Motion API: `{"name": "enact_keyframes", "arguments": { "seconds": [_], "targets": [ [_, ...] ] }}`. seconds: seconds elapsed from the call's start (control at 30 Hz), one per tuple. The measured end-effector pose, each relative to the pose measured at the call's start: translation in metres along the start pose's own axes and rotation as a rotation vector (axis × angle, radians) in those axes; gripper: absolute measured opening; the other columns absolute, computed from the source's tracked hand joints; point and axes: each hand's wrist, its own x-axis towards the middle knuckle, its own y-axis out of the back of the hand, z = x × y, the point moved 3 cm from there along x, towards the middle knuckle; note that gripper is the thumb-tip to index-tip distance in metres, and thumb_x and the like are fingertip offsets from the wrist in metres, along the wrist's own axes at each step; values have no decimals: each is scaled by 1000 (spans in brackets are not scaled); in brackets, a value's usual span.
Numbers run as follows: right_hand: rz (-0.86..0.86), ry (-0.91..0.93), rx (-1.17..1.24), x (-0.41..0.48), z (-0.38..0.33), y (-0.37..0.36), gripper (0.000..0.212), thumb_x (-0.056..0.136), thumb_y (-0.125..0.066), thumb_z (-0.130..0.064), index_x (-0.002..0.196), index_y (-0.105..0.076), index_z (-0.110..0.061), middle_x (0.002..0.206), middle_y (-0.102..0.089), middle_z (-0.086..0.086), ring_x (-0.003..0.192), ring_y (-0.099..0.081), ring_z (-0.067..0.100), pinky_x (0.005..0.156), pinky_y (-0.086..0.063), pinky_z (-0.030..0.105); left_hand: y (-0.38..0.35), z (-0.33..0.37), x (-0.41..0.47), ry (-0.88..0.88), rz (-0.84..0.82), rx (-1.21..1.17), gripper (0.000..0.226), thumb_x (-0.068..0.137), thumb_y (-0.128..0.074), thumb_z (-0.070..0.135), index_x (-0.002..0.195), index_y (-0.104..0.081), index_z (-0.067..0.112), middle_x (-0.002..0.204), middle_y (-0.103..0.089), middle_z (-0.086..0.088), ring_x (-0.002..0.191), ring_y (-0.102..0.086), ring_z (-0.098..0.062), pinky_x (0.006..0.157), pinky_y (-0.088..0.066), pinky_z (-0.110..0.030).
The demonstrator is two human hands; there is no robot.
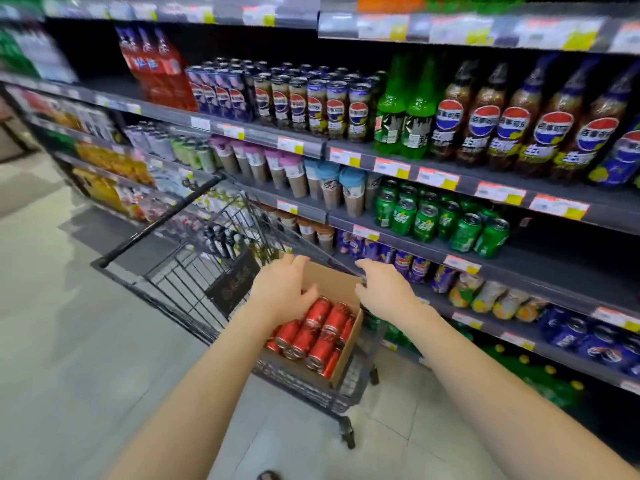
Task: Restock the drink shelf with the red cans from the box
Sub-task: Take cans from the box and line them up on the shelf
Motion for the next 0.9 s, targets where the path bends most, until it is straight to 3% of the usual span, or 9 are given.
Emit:
{"name": "enact_keyframes", "arguments": {
  "seconds": [0.1, 0.37, 0.53, 0.67, 0.77, 0.9],
  "targets": [
    [-11, -43, 8, 41, -29, -33, 53, 95, -58, -26, 147, -48, -19, 138, -61, 5, 124, -58, 29, 95, -53, 43, -12, -59, 24, 3, -20, -12, 64, 94, -54, 54, 147, -47, 19, 124, -62, -3, 105, -64, -26, 83, -56, -40],
    [-93, -255, 119, 116, -66, -120, 55, 90, -60, -29, 143, -52, -17, 130, -66, 10, 117, -64, 30, 93, -55, 42, -66, -160, 80, -6, -184, -55, 57, 94, -52, 56, 134, -54, 16, 121, -62, -6, 108, -64, -30, 87, -55, -44],
    [-131, -407, 165, 144, -46, -163, 51, 84, -56, -35, 132, -60, -19, 119, -70, 14, 113, -66, 36, 96, -53, 48, -110, -196, 108, 39, -298, -160, 55, 94, -55, 51, 139, -52, 19, 127, -61, -9, 116, -62, -33, 95, -52, -44],
    [-140, -503, 211, 169, -23, -187, 45, 88, -60, -33, 131, -62, -18, 123, -69, 15, 118, -63, 37, 102, -49, 47, -149, -210, 134, 59, -413, -195, 53, 95, -56, 49, 138, -51, 19, 127, -62, -9, 111, -64, -33, 89, -55, -43],
    [-150, -573, 222, 191, 0, -206, 42, 92, -62, -29, 131, -63, -15, 124, -70, 12, 117, -64, 33, 96, -51, 38, -174, -212, 153, 77, -483, -192, 55, 94, -57, 49, 140, -49, 19, 133, -61, -9, 115, -64, -33, 93, -54, -44],
    [-224, -661, 222, 225, 36, -237, 35, 92, -61, -26, 125, -64, -13, 119, -72, 15, 111, -67, 33, 88, -54, 36, -215, -205, 182, 73, -577, -137, 50, 96, -55, 48, 135, -49, 17, 129, -62, -10, 118, -62, -33, 96, -52, -44]
  ]
}}
